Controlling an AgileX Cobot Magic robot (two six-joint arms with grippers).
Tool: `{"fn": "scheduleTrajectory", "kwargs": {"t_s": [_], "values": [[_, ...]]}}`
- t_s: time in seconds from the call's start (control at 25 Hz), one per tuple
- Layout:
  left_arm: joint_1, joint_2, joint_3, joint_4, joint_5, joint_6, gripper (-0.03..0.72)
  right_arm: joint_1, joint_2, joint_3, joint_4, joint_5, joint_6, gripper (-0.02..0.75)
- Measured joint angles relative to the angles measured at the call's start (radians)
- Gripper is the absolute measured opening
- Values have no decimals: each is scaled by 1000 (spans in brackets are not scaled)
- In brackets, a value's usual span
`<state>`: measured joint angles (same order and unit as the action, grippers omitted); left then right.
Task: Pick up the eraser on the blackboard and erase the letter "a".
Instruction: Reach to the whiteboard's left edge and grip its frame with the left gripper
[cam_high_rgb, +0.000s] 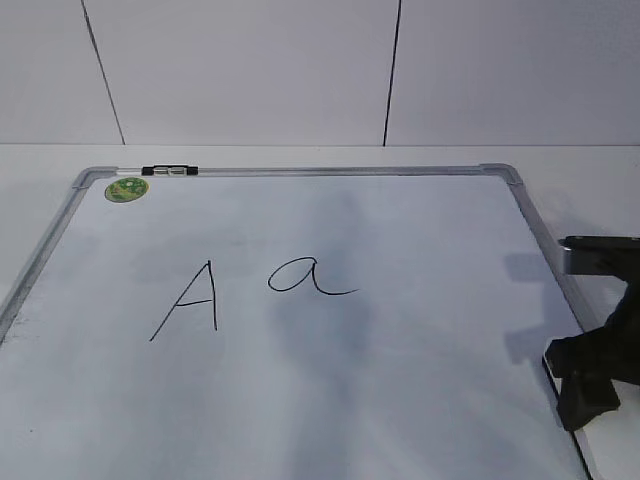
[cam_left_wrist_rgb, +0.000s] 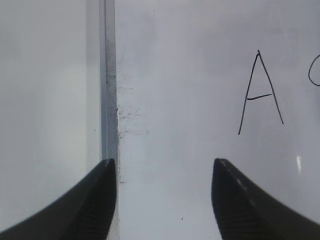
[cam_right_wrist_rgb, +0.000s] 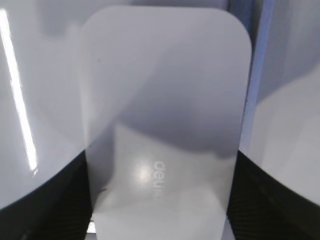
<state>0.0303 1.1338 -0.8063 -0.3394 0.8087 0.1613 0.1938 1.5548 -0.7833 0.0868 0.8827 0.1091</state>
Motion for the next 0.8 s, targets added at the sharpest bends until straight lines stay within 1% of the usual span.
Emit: {"fn": "scheduleTrajectory", "kwargs": {"t_s": [0.48, 0.8], "values": [[0, 0, 0, 0, 0, 0, 455, 0, 6, -100, 19, 132, 0, 575], [0, 33, 0, 0, 0, 0, 455, 0, 6, -130, 10, 202, 0, 575]]}}
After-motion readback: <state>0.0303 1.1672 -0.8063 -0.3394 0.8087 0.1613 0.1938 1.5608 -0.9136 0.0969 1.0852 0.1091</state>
